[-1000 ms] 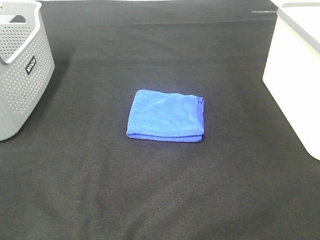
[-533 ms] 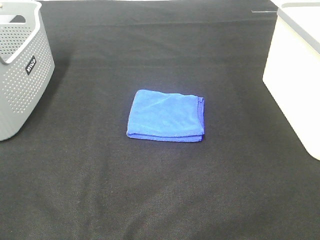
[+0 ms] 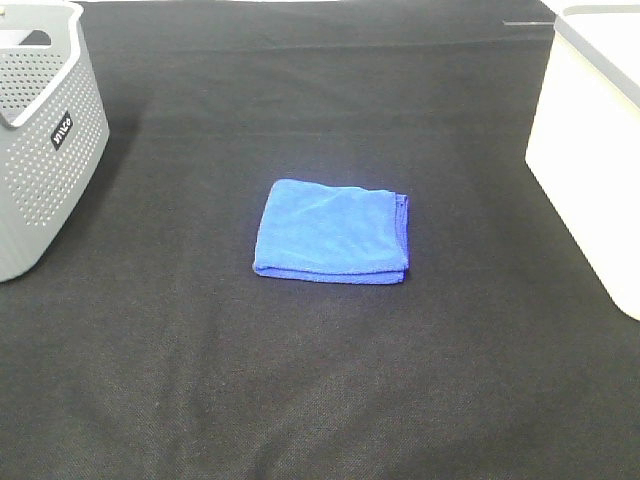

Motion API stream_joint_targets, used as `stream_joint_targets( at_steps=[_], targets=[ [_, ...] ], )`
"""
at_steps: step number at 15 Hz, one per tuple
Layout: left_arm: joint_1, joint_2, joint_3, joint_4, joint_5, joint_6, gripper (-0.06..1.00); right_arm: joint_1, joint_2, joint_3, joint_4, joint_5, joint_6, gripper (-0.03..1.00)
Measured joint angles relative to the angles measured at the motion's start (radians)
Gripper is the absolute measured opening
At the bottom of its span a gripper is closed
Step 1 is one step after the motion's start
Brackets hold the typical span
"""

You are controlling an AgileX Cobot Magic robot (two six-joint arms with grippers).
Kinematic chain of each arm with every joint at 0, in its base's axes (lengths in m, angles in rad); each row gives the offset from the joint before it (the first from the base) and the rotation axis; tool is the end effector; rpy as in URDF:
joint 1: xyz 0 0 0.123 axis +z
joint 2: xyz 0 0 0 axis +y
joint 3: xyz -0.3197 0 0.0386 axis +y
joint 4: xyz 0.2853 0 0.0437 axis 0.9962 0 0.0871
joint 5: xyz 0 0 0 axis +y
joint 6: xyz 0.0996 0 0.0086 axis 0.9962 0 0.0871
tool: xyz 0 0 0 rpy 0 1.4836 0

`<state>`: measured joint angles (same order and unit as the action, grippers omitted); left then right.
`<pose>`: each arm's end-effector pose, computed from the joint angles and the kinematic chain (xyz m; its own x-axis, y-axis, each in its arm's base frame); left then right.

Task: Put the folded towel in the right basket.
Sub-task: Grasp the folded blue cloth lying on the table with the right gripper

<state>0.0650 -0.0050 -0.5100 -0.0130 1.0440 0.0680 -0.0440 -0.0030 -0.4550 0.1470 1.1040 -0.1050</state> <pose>-0.0027 -0.0013 0.2957 -0.4292 0.0336 -0.9026 -0.0285 0.9983 0.0507 0.0015 0.0130 0.2737 -0.5230 -0.0151 -0.8522 -0.0877 0.9955 0.0361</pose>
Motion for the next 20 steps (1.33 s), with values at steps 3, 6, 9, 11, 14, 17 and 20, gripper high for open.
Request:
stream_joint_targets(
  at_steps=[3, 6, 9, 11, 14, 17, 20],
  targets=[
    [0.0, 0.0, 0.0, 0.0, 0.0, 0.0, 0.99, 0.0, 0.0, 0.0, 0.0, 0.0, 0.0, 0.96],
    [0.0, 0.0, 0.0, 0.0, 0.0, 0.0, 0.99, 0.0, 0.0, 0.0, 0.0, 0.0, 0.0, 0.96],
    [0.0, 0.0, 0.0, 0.0, 0.0, 0.0, 0.99, 0.0, 0.0, 0.0, 0.0, 0.0, 0.0, 0.96],
    [0.0, 0.0, 0.0, 0.0, 0.0, 0.0, 0.99, 0.0, 0.0, 0.0, 0.0, 0.0, 0.0, 0.96],
    [0.0, 0.0, 0.0, 0.0, 0.0, 0.0, 0.99, 0.0, 0.0, 0.0, 0.0, 0.0, 0.0, 0.96],
    [0.0, 0.0, 0.0, 0.0, 0.0, 0.0, 0.99, 0.0, 0.0, 0.0, 0.0, 0.0, 0.0, 0.96],
    [0.0, 0.0, 0.0, 0.0, 0.0, 0.0, 0.99, 0.0, 0.025, -0.01, 0.0, -0.005, 0.0, 0.96]
  ],
)
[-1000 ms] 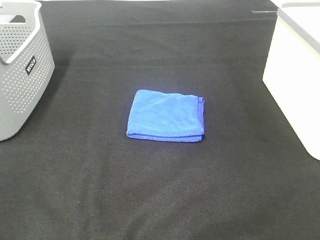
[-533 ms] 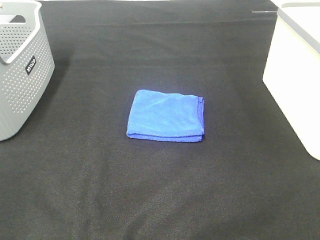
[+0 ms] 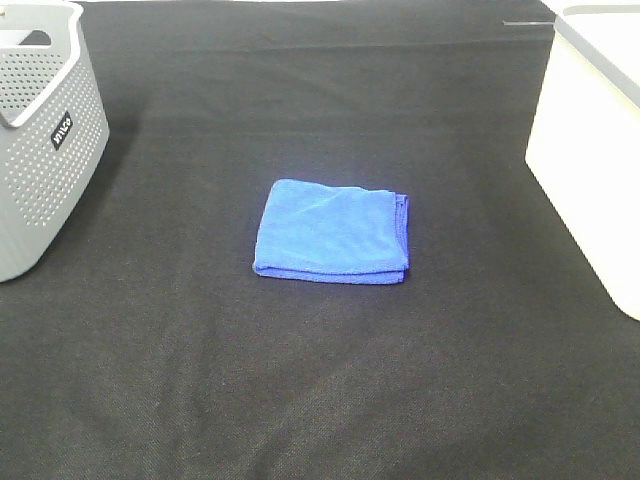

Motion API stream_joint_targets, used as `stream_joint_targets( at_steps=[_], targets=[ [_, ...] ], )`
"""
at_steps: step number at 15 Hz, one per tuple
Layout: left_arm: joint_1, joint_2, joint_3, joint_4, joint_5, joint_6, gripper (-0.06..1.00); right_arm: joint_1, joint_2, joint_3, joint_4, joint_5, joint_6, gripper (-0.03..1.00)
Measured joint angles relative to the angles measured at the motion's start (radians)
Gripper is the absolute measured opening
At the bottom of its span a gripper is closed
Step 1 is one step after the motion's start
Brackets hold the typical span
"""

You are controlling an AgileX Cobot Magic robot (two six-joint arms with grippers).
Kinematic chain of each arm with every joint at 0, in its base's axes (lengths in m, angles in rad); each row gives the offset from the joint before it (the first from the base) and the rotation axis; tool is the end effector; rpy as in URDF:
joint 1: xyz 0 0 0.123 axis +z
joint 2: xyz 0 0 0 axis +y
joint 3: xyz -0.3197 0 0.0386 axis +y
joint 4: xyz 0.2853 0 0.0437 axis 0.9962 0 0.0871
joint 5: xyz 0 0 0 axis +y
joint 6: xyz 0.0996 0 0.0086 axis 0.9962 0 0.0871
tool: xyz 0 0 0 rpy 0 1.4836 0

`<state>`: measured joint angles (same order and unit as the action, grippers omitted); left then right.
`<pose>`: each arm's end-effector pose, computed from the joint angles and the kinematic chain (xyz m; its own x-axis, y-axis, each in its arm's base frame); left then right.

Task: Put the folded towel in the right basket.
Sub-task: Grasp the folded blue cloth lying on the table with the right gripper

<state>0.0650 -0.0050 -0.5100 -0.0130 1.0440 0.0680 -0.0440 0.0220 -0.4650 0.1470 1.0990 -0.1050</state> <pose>-0.0027 -0.0013 0.2957 -0.4292 0.0336 -0.9026 -0.0285 0.9983 0.0507 0.0045 0.0129 0.2773 -0.5315 -0.0141 -0.8469 -0.0867 0.9955 0.0378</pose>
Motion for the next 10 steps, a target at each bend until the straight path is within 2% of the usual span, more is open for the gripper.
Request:
stream_joint_targets(
  at_steps=[1, 3, 5, 6, 10],
  targets=[
    [0.0, 0.0, 0.0, 0.0, 0.0, 0.0, 0.99, 0.0, 0.07, -0.031, -0.002, -0.02, 0.011, 0.96],
    [0.0, 0.0, 0.0, 0.0, 0.0, 0.0, 0.99, 0.0, 0.344, -0.189, -0.003, -0.039, 0.062, 0.96],
    [0.0, 0.0, 0.0, 0.0, 0.0, 0.0, 0.99, 0.0, 0.618, -0.393, 0.007, 0.051, 0.066, 0.96],
    [0.0, 0.0, 0.0, 0.0, 0.0, 0.0, 0.99, 0.0, 0.8, -0.545, 0.018, 0.099, 0.066, 0.96],
    [0.0, 0.0, 0.0, 0.0, 0.0, 0.0, 0.99, 0.0, 1.134, -0.764, 0.154, 0.109, 0.05, 0.96]
  ],
)
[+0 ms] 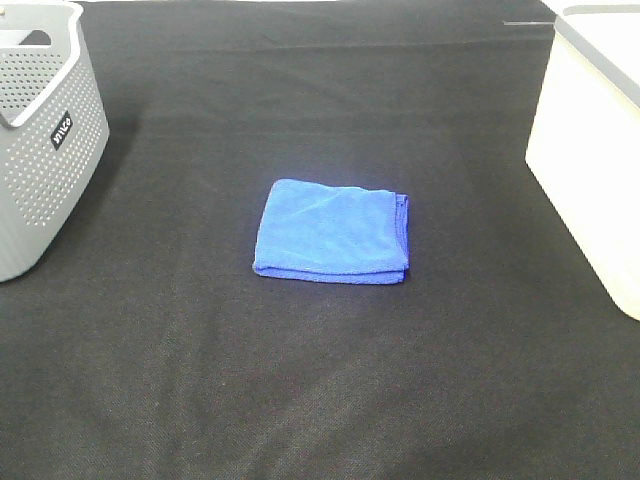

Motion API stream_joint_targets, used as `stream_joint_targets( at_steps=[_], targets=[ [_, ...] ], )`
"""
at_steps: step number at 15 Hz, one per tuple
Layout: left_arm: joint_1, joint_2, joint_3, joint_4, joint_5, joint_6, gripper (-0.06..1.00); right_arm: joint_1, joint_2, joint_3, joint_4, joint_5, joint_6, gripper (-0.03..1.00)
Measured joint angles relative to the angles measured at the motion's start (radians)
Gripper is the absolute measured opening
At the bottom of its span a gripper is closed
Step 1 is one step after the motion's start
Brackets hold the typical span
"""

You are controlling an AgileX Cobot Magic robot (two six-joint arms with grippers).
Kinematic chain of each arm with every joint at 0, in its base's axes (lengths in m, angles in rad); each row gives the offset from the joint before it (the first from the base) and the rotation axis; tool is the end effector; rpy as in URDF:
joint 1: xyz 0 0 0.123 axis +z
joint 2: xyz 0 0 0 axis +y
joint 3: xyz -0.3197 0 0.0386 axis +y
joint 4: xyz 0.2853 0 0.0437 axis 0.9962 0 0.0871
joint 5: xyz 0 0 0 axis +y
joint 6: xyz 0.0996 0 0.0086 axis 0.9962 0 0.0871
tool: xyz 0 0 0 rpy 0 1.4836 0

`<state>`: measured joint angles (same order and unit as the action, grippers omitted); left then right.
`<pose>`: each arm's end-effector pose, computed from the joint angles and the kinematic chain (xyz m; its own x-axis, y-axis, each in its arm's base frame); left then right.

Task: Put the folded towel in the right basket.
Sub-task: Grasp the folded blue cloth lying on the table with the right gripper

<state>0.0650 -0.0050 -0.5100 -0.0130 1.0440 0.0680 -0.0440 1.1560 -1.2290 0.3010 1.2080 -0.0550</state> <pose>-0.0027 -0.0013 0.2957 -0.4292 0.0336 -0.9026 -0.0285 0.9983 0.0507 0.2380 0.0173 0.4130 -0.8618 0.0905 -0.4991 -0.0527 0.9626 0.2656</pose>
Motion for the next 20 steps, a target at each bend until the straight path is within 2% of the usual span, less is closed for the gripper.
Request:
stream_joint_targets(
  at_steps=[1, 2, 4, 7, 9, 14, 20],
  targets=[
    [0.0, 0.0, 0.0, 0.0, 0.0, 0.0, 0.99, 0.0, 0.06, -0.034, 0.064, 0.0, -0.022, 0.96],
    [0.0, 0.0, 0.0, 0.0, 0.0, 0.0, 0.99, 0.0, 0.06, -0.034, 0.064, 0.0, -0.022, 0.96],
    [0.0, 0.0, 0.0, 0.0, 0.0, 0.0, 0.99, 0.03, 0.165, -0.086, 0.176, -0.064, -0.052, 0.95],
    [0.0, 0.0, 0.0, 0.0, 0.0, 0.0, 0.99, 0.226, 0.456, -0.208, 0.21, -0.173, -0.05, 0.95],
    [0.0, 0.0, 0.0, 0.0, 0.0, 0.0, 0.99, 0.271, 0.639, -0.294, 0.218, -0.185, -0.05, 0.95],
    [0.0, 0.0, 0.0, 0.0, 0.0, 0.0, 0.99, 0.277, 1.035, -0.484, 0.214, -0.192, -0.05, 0.95],
    [0.0, 0.0, 0.0, 0.0, 0.0, 0.0, 0.99, 0.277, 1.186, -0.506, 0.207, -0.212, -0.05, 0.95]
  ],
)
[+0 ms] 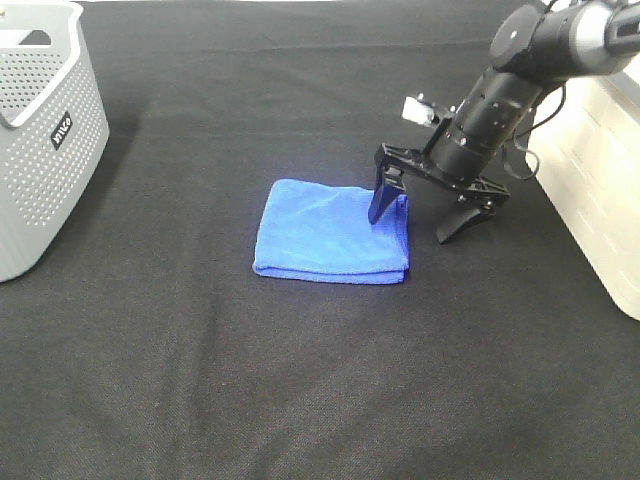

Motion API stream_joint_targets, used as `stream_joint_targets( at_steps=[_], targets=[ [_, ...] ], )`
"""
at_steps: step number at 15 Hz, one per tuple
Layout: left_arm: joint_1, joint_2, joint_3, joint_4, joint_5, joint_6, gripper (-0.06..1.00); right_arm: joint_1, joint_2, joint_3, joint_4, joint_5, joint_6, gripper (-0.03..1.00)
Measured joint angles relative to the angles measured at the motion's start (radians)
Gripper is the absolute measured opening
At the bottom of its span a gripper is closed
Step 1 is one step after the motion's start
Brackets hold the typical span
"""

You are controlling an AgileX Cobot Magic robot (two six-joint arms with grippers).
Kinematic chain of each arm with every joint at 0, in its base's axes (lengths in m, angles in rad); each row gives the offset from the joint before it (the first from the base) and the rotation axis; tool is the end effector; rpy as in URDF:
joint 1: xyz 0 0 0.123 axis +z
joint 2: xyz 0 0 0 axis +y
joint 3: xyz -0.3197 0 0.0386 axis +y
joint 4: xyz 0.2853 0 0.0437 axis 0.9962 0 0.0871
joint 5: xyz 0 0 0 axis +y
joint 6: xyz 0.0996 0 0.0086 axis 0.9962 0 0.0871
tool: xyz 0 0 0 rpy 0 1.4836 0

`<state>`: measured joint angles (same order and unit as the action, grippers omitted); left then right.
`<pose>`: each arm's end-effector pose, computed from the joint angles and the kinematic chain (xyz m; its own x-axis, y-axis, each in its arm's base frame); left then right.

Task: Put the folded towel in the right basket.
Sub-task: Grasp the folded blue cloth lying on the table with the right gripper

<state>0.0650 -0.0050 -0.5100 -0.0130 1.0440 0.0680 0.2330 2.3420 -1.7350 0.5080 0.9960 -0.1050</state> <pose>-0.0027 -0.0013 0.2957 -0.4292 0.0336 -0.9026 -0.0285 0.9983 0.0507 0.4969 0.1599 0.1079 -0.9974 -0.0605 -0.0397 -0.0716 0.9045 0.4203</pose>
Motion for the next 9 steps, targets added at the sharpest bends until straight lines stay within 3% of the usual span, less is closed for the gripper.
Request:
stream_joint_targets(
  at_steps=[3, 7, 9],
  targets=[
    [0.0, 0.0, 0.0, 0.0, 0.0, 0.0, 0.99, 0.0, 0.008, -0.004, 0.008, -0.018, 0.0, 0.94],
    [0.0, 0.0, 0.0, -0.001, 0.0, 0.0, 0.99, 0.023, 0.044, -0.021, 0.099, -0.04, 0.0, 0.92],
    [0.0, 0.0, 0.0, -0.001, 0.0, 0.0, 0.99, 0.085, 0.066, -0.028, 0.173, -0.075, -0.011, 0.81]
  ],
)
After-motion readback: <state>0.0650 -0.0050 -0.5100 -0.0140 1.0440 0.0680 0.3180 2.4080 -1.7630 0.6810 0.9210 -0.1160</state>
